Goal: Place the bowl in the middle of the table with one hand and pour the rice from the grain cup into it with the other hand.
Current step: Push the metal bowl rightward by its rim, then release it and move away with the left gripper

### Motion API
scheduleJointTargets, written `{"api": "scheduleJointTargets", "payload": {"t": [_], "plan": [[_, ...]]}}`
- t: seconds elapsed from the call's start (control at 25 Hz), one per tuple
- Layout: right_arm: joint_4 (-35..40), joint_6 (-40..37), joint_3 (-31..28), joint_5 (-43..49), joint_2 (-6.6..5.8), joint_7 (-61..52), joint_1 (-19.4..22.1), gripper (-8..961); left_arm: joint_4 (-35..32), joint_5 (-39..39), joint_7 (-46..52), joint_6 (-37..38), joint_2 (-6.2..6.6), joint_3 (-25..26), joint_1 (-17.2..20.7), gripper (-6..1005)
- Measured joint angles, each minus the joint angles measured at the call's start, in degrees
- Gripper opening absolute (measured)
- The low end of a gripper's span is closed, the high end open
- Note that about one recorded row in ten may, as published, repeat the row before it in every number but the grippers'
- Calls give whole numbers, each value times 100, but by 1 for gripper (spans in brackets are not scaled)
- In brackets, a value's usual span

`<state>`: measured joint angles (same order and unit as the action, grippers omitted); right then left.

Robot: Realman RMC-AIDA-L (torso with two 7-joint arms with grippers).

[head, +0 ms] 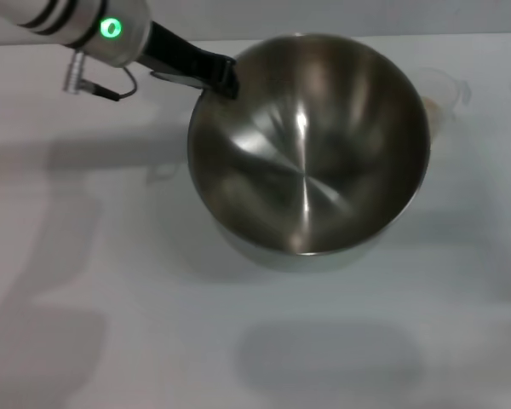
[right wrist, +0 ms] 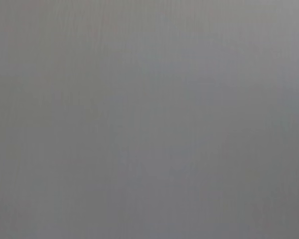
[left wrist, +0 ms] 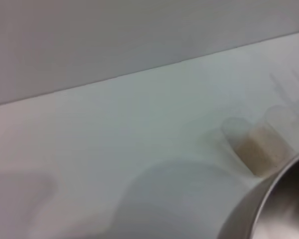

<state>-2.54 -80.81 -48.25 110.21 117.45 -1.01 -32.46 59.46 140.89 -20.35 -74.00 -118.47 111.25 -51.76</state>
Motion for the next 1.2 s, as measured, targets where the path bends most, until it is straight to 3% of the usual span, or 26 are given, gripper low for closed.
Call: {"api": "scheduleJointTargets", "payload": {"t": [0.2, 0.52, 1.2], "plan": [[0, -31, 10, 0, 5, -6, 34, 739, -481, 38, 4, 430, 0, -301, -285, 67], [-1, -32, 2, 0, 14, -4, 74, 739, -888, 46, 0, 832, 4, -604, -417, 67], [0, -8, 40, 8, 26, 25, 91, 740, -1362, 150, -42, 1216, -4, -773, -577, 67]]}}
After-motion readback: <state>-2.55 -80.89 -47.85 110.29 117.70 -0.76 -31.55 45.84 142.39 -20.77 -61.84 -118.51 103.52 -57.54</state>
